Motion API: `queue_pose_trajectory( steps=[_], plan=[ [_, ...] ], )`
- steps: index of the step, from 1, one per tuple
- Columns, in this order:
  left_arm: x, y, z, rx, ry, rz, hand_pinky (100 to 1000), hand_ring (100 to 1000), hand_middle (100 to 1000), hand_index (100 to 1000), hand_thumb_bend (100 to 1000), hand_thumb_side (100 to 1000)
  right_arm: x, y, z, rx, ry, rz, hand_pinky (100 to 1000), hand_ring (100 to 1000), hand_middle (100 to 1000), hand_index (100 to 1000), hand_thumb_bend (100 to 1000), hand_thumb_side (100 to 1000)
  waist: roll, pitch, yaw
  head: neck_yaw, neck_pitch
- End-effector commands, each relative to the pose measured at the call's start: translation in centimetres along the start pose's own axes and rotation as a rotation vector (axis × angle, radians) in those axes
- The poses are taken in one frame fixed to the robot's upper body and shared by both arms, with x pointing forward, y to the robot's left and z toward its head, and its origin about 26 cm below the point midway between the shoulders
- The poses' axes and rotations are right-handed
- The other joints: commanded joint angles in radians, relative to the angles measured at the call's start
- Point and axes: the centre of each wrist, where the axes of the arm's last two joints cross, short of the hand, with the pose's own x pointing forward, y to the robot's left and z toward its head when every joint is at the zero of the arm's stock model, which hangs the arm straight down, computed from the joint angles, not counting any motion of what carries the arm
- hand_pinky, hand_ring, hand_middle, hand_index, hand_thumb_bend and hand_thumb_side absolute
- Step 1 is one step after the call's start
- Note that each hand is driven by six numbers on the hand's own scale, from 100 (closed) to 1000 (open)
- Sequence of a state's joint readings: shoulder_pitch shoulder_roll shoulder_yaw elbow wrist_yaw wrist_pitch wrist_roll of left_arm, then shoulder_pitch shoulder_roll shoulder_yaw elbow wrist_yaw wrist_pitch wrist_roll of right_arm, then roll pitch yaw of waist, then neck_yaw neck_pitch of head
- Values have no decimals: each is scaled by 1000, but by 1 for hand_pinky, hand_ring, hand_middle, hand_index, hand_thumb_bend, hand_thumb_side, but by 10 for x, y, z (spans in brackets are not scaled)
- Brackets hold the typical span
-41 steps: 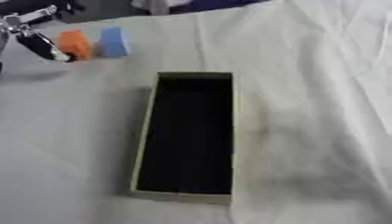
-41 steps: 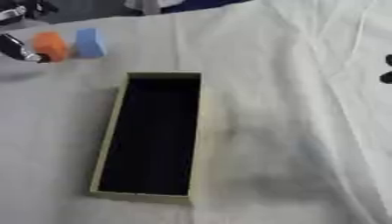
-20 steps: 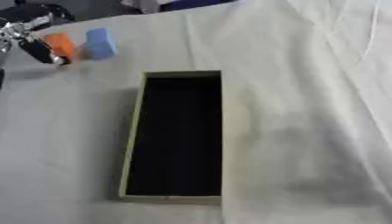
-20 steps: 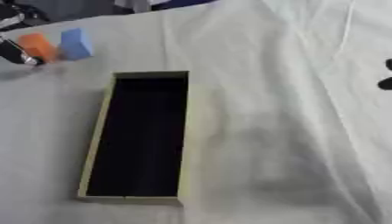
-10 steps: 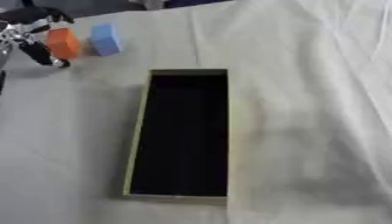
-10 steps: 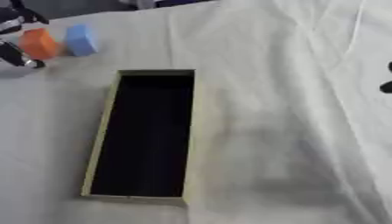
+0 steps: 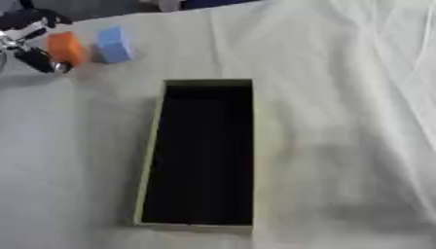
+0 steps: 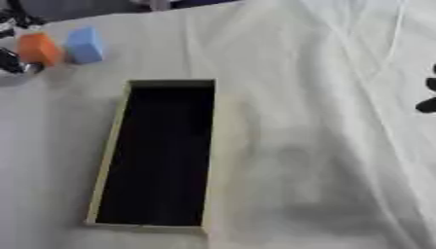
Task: Pick up objects on the table and place them in the box.
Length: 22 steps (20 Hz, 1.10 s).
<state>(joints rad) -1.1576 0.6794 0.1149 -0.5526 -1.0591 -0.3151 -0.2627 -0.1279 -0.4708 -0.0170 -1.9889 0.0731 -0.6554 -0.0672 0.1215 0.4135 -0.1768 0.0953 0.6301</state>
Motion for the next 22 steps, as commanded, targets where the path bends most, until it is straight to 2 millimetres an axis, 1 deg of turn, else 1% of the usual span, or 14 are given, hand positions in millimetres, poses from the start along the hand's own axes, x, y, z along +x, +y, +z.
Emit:
queue_pose_trajectory(
  steps=[1, 7, 11, 12, 13, 16, 20, 22],
  plan=[
    [-16, 23, 10, 69, 31, 7, 768, 882, 894, 941, 357, 100, 2, -1, -4, 13, -23, 12, 871, 920, 580, 860, 100, 652, -6, -15, -1, 4, -19],
    [-22, 25, 13, 72, 59, -2, 751, 875, 893, 933, 380, 100, 2, 1, -7, 20, -36, 16, 871, 920, 580, 861, 100, 651, -2, 2, -15, 19, -39],
    [-23, 25, 13, 63, 65, -10, 751, 875, 893, 933, 380, 100, 2, 1, -7, 21, -39, 16, 871, 920, 580, 861, 100, 651, -1, 4, -17, 21, -42],
    [-23, 24, 13, 59, 67, -11, 642, 774, 823, 891, 305, 100, 2, 1, -7, 21, -39, 16, 873, 922, 578, 861, 100, 651, 0, 5, -18, 21, -44],
    [-25, 20, 14, 42, 80, -12, 623, 754, 800, 878, 294, 100, 2, 2, -7, 22, -38, 16, 873, 922, 578, 860, 100, 651, 2, 9, -20, 21, -46],
    [-25, 16, 13, 34, 83, -8, 497, 614, 660, 808, 232, 100, 2, 3, -7, 26, -32, 16, 874, 923, 577, 861, 100, 652, 2, 12, -18, 18, -42],
    [-20, 20, 11, 76, 35, -2, 455, 582, 627, 783, 192, 100, 2, 3, -5, 23, -21, 16, 874, 923, 577, 861, 100, 652, -2, 5, -10, 9, -27],
    [-17, 24, 10, 91, -1, -1, 456, 582, 631, 783, 185, 100, 2, 3, -3, 19, -15, 15, 874, 922, 577, 861, 100, 652, -6, -4, -4, 1, -15]
  ],
)
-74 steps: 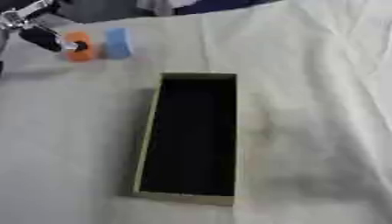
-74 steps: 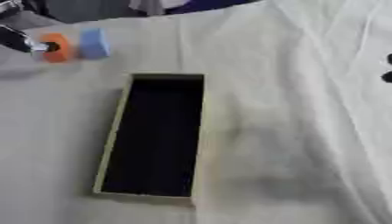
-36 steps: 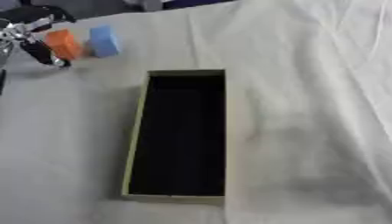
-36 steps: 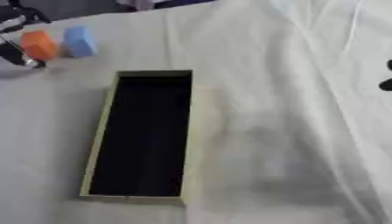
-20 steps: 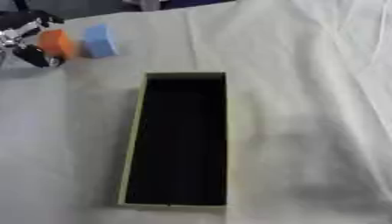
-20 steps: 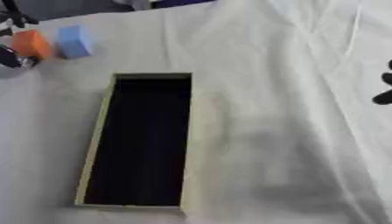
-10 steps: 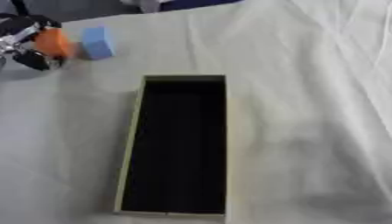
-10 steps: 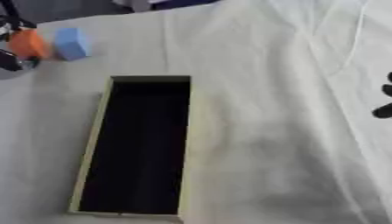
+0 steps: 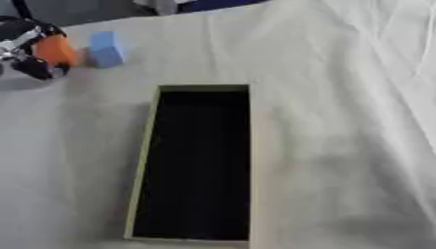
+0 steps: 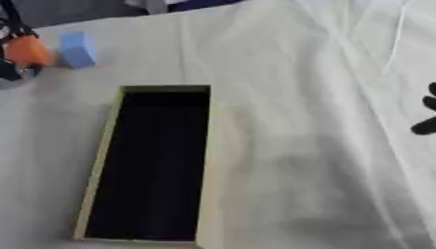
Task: Pick up objects on the table and place them in the box.
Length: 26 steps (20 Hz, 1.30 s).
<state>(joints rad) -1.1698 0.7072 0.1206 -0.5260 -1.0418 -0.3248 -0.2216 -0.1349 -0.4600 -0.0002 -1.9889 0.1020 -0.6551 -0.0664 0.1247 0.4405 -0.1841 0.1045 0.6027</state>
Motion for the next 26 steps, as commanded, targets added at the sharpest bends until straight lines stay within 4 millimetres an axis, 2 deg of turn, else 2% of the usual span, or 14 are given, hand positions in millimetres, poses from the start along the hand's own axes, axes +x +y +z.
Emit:
queue_pose_trajectory(
  steps=[1, 8, 15, 20, 26],
  plan=[
    [-3, 20, 4, 51, -37, -15, 456, 582, 631, 784, 181, 100, 2, -3, -1, 2, -3, 11, 874, 922, 577, 861, 100, 652, -11, -36, 6, -13, 17],
    [15, 45, 3, 142, -158, -29, 468, 588, 638, 792, 145, 100, 3, -5, 7, -15, 23, 3, 873, 918, 579, 860, 100, 653, -24, -81, 28, -50, 52],
    [45, 56, 5, 227, -362, -85, 485, 599, 653, 793, 130, 100, 4, -8, 13, -35, 49, -2, 872, 917, 583, 860, 100, 654, -34, -123, 40, -85, 118],
    [91, 36, 0, 274, -588, -93, 494, 606, 657, 796, 102, 100, 4, -9, 18, -48, 74, -1, 873, 917, 583, 861, 100, 656, -40, -143, 56, -96, 146],
    [148, -2, 2, 266, -862, -60, 493, 606, 656, 795, 100, 100, 4, -9, 20, -62, 91, -3, 873, 918, 584, 861, 100, 658, -44, -155, 78, -46, 166]
  ],
)
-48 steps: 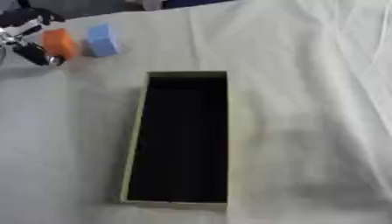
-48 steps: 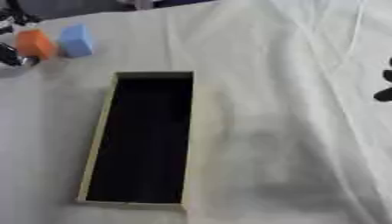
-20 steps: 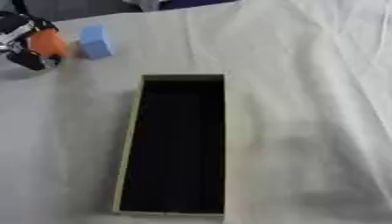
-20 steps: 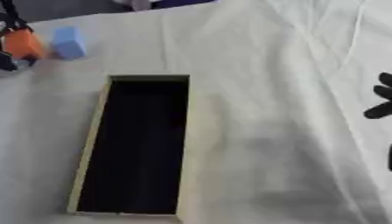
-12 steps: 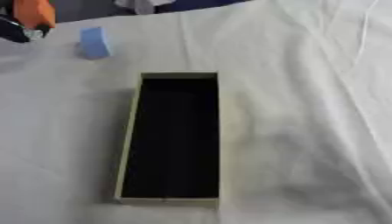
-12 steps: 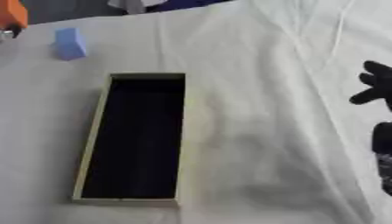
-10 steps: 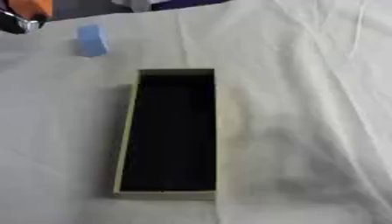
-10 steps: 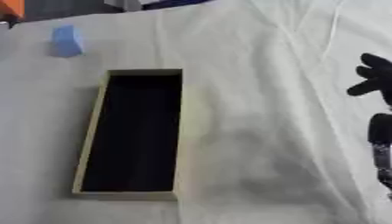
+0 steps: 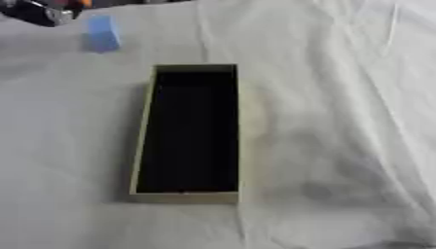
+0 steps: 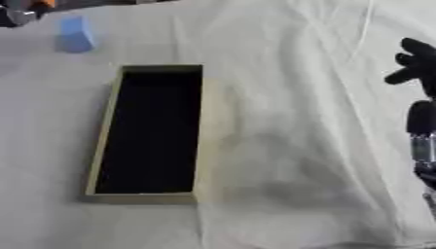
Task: Pick up objects on the table and place them in the box.
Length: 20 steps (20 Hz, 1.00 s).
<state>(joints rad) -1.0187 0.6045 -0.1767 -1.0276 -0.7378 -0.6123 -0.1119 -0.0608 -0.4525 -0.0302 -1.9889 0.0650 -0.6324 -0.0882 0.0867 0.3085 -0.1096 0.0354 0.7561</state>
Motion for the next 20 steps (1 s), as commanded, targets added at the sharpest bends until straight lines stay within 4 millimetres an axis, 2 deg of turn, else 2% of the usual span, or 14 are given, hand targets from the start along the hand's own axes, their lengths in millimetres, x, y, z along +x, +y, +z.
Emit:
queue_pose_trajectory(
  steps=[1, 5, 10, 14, 20],
  plan=[
    [24, 2, -17, 29, -145, -9, 493, 607, 657, 794, 100, 100, 2, -4, -3, -8, -6, 6, 873, 918, 584, 861, 100, 658, -7, -24, 7, 32, 13],
    [54, -4, -29, 42, -302, -19, 494, 609, 659, 789, 100, 100, 2, -5, -2, -12, -1, 8, 873, 918, 584, 861, 100, 659, -8, -29, 14, 51, 14],
    [103, -8, -53, 53, -499, -49, 499, 616, 667, 783, 121, 100, 2, -6, -1, -17, 7, 10, 873, 918, 585, 861, 100, 659, -9, -35, 25, 61, 14],
    [145, -14, -64, 27, -615, -71, 498, 617, 668, 783, 119, 100, 2, -7, 1, -20, 13, 15, 873, 918, 586, 861, 100, 659, -9, -42, 35, 43, 14],
    [188, -12, -60, -35, -712, -112, 502, 626, 677, 781, 138, 100, 3, -8, 3, -20, 21, 20, 873, 918, 586, 861, 100, 659, -6, -47, 42, 0, 14]
  ],
)
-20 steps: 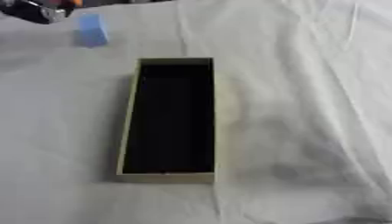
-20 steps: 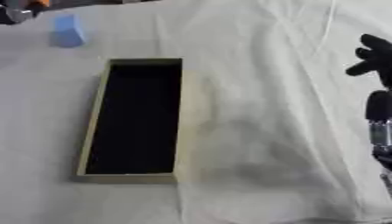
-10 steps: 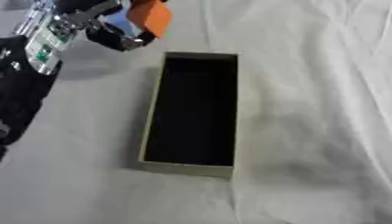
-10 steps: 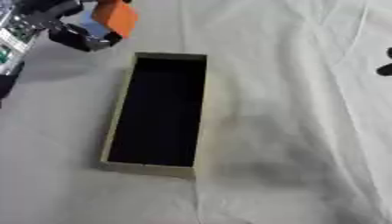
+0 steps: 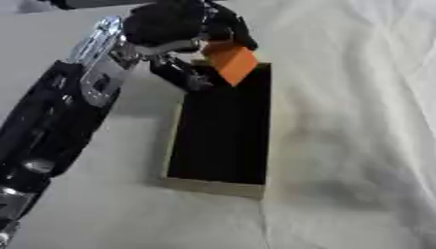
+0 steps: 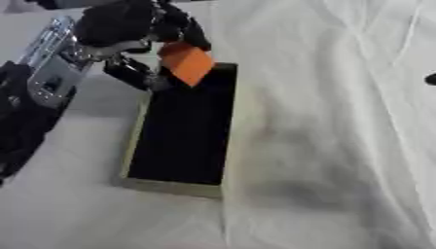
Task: Pick up objects on the table and place them in the box.
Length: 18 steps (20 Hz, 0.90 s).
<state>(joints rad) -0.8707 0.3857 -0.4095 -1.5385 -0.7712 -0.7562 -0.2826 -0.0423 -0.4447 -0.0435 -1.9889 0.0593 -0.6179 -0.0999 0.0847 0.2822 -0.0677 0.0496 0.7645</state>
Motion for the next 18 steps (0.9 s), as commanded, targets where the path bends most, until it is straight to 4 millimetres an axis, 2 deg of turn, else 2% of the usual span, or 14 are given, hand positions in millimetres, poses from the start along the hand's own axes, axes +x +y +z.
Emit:
queue_pose_trajectory(
  steps=[1, 6, 11, 18],
  plan=[
    [16, 15, -9, -38, -50, -49, 504, 628, 679, 781, 145, 100, 2, -5, -3, 6, -12, 16, 873, 918, 585, 861, 100, 659, -3, -21, 0, -18, 5],
    [28, 9, -14, -151, -80, -67, 517, 645, 696, 785, 200, 100, 2, -4, -3, 7, -11, 15, 874, 918, 585, 861, 100, 659, -2, -18, 1, -40, 5],
    [29, -1, -8, -248, -47, -56, 516, 646, 697, 783, 213, 100, 2, -4, -3, 8, -12, 15, 874, 919, 584, 862, 100, 659, -4, -13, 2, -49, 5],
    [31, 1, -1, -302, -46, -56, 529, 661, 709, 783, 243, 100, 2, -3, -3, 8, -13, 14, 874, 918, 585, 862, 100, 660, -3, -14, 2, -55, 5]
  ],
)
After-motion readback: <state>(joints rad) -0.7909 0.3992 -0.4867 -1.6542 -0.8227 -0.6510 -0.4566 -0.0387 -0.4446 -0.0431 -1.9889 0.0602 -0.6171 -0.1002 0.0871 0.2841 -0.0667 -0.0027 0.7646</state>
